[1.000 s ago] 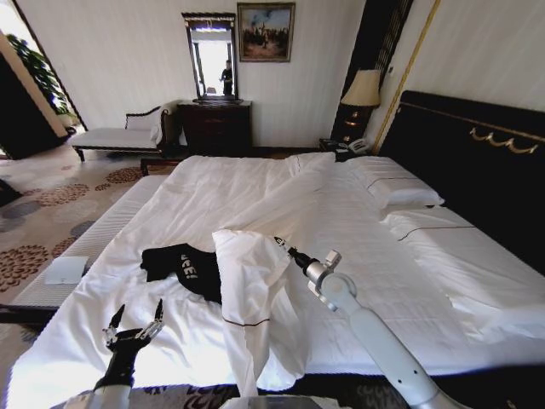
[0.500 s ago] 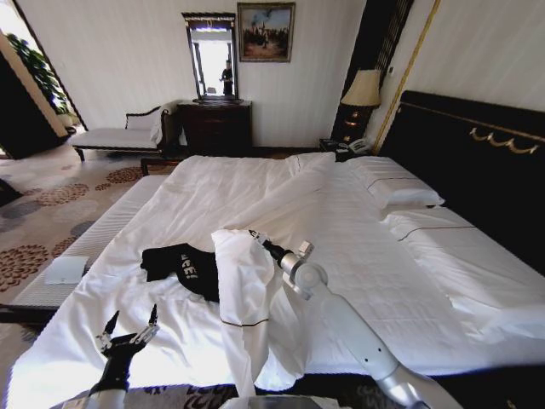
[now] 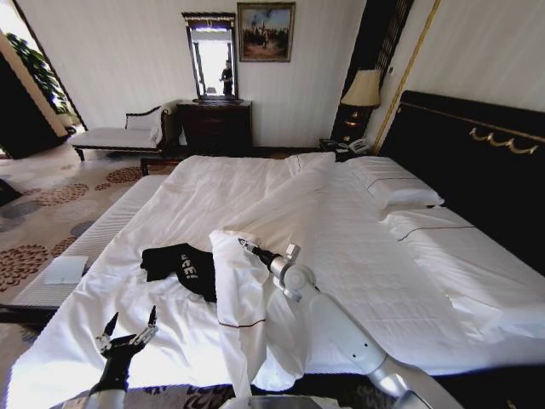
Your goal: Fold the clothes on the bed.
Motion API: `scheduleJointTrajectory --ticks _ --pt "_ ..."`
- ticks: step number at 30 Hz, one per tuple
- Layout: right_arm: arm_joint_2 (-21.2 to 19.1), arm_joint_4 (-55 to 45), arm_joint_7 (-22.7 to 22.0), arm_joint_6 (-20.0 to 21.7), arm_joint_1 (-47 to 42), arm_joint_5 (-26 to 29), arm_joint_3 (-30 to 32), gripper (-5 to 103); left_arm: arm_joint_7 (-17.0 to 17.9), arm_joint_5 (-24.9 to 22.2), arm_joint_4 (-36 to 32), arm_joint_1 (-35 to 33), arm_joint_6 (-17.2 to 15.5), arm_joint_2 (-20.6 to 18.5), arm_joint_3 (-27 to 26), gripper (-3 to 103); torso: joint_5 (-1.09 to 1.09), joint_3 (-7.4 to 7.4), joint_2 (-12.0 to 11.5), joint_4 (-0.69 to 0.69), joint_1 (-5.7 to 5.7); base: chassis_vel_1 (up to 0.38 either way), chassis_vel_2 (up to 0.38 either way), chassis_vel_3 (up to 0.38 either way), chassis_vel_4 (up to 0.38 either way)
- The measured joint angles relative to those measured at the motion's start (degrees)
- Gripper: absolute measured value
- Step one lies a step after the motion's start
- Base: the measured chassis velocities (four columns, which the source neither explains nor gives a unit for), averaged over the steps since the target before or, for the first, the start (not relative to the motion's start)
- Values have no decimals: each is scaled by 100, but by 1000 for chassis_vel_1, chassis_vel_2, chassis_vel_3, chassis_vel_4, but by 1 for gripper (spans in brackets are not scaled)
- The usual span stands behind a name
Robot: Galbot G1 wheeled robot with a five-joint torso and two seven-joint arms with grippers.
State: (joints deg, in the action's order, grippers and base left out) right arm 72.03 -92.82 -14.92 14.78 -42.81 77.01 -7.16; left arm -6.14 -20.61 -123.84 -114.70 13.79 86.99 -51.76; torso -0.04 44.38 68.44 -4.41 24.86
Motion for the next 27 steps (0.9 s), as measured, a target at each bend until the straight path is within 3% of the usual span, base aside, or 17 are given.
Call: scheduleJointTrajectory --ticks 2,4,6,9,10,12,13,19,27 --pt "23 2 0 -2 -39 -15 1 69 2 -33 19 0 14 -15 -15 100 0 0 0 0 0 0 0 0 0" --pt "37 2 -1 -6 -55 -23 3 69 2 -42 23 0 19 -20 -23 100 0 0 0 0 0 0 0 0 0" --pt "81 1 -1 -22 -96 -48 12 58 5 -60 29 -1 25 -29 -44 100 0 0 0 0 0 0 0 0 0" --pt "127 -16 -6 -80 -142 -85 25 58 10 -65 27 -2 26 -31 -49 100 0 0 0 0 0 0 0 0 0" --pt "160 -35 -36 -118 -173 -102 42 46 18 -66 20 -1 28 -31 -53 100 0 0 0 0 0 0 0 0 0" --pt "208 -65 -82 -189 -225 -123 90 35 42 -65 14 0 41 -31 -58 100 0 0 0 1 0 0 0 0 0" --pt "208 -65 -82 -189 -225 -123 90 35 42 -65 14 0 41 -31 -58 100 0 0 0 1 0 0 0 0 0" --pt "185 -387 -124 -385 -524 -283 424 8 58 -90 14 -8 65 -60 -110 100 1 0 0 3 0 0 0 0 0" --pt "-187 -1583 -399 -431 -1540 -748 1520 3 62 -214 64 42 67 -118 -136 100 2 0 0 1 0 0 0 0 0"
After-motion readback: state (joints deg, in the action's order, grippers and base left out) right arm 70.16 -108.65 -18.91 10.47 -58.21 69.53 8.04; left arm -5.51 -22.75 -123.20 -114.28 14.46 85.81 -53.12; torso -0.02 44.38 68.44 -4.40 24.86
